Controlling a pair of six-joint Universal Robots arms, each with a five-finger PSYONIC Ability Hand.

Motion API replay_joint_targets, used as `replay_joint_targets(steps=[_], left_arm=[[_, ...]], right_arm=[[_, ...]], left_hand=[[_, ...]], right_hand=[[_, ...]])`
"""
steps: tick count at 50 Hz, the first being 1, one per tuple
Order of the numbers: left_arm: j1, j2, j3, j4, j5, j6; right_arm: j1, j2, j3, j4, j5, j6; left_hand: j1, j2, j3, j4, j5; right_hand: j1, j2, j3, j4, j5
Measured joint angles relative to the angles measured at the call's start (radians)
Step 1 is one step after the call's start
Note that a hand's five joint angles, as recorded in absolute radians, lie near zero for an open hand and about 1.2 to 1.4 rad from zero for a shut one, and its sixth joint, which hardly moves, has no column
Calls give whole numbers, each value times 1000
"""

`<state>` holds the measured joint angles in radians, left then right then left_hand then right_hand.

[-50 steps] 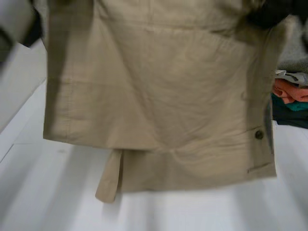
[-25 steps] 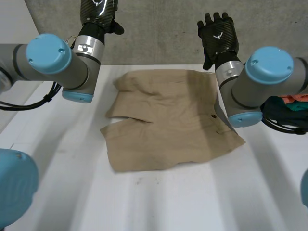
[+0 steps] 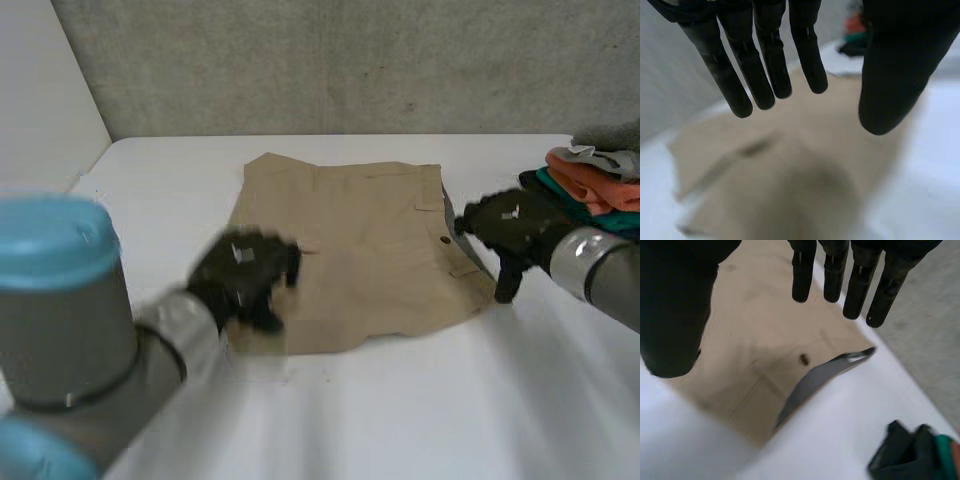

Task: Fold the laundry.

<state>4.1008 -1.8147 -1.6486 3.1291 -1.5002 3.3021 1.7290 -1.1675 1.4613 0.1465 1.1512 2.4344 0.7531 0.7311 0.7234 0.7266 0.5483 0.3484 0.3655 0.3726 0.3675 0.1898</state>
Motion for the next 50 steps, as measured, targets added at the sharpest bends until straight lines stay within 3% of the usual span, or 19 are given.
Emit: replay_joint_targets(steps=[5,11,20,24,30,34,36,50], left_arm=[[-57,-17,-96,-31,2,-74],[-64,-95,-96,0,4,-111],[-21,-200,-29,105,-6,-100],[-10,-229,1,147,-38,-82],[-8,-264,34,186,-107,-24],[-7,-295,49,203,-137,35],[-3,-307,55,210,-144,60],[23,-367,104,290,-146,102]], right_arm=[[-46,54,62,-25,-111,-96],[-53,151,77,-109,-159,-134],[-44,235,72,-213,-154,-131],[-41,248,68,-252,-146,-126],[-40,255,61,-284,-133,-121],[-39,262,52,-291,-128,-116],[-38,265,47,-291,-127,-113],[-16,265,23,-287,-96,-53]], left_hand=[[-13,14,20,18,21],[-145,-118,-108,-118,-117],[-159,-147,-135,-149,-152],[-174,-153,-136,-159,-159],[-181,-164,-146,-175,-170],[-186,-171,-155,-183,-173],[-186,-171,-158,-183,-173],[-186,-169,-160,-177,-170]], right_hand=[[44,45,49,56,40],[44,45,51,60,44],[57,58,64,73,59],[225,276,266,269,146],[322,415,403,407,181],[529,752,743,750,180],[557,808,806,813,180],[653,809,810,821,180]])
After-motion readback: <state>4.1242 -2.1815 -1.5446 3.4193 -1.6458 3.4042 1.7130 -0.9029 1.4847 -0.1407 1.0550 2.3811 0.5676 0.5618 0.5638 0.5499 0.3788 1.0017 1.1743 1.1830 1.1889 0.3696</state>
